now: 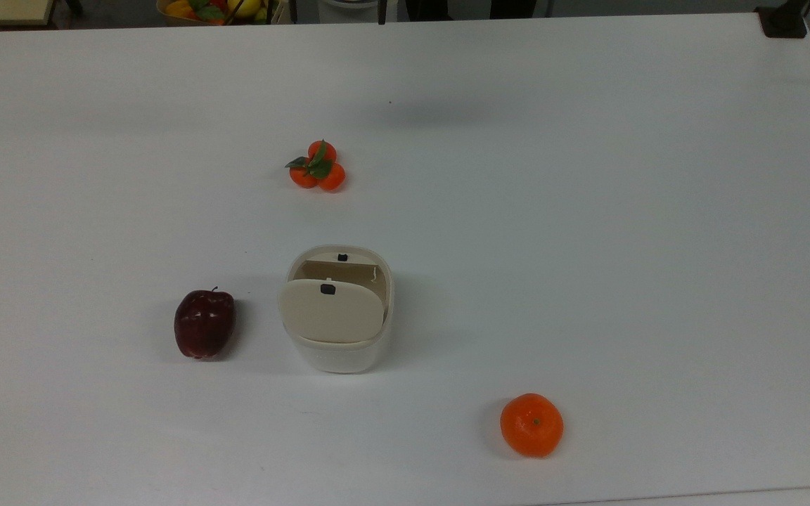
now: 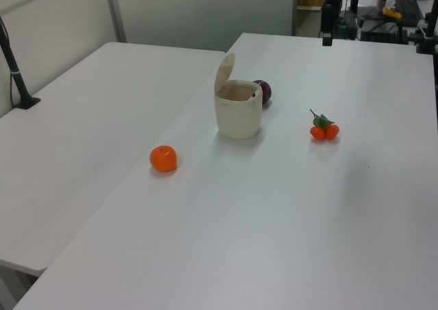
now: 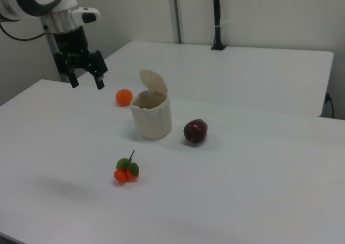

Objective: Close garbage bin

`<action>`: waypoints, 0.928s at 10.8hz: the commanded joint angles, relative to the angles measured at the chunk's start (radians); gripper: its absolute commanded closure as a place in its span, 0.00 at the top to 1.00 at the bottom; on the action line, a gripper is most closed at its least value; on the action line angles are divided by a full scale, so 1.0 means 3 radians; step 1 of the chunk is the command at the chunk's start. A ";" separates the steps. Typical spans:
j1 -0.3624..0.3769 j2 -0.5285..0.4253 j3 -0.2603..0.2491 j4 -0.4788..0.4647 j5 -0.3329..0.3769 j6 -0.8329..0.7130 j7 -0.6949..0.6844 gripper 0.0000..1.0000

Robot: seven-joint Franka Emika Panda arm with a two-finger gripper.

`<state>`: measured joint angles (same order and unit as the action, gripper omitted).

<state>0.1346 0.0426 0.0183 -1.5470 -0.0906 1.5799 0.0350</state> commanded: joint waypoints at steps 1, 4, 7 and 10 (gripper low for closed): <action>0.0012 -0.0091 -0.0045 -0.0079 -0.0035 -0.0025 -0.0045 1.00; 0.0012 -0.0091 -0.0046 -0.0074 -0.0030 -0.0020 -0.0045 1.00; 0.0012 -0.0081 -0.0046 -0.0069 -0.0020 -0.0010 -0.0040 1.00; 0.0006 -0.0070 -0.0046 -0.0064 0.0005 -0.0005 -0.0045 0.81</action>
<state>0.1337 0.0425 0.0116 -1.5470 -0.0906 1.5799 0.0350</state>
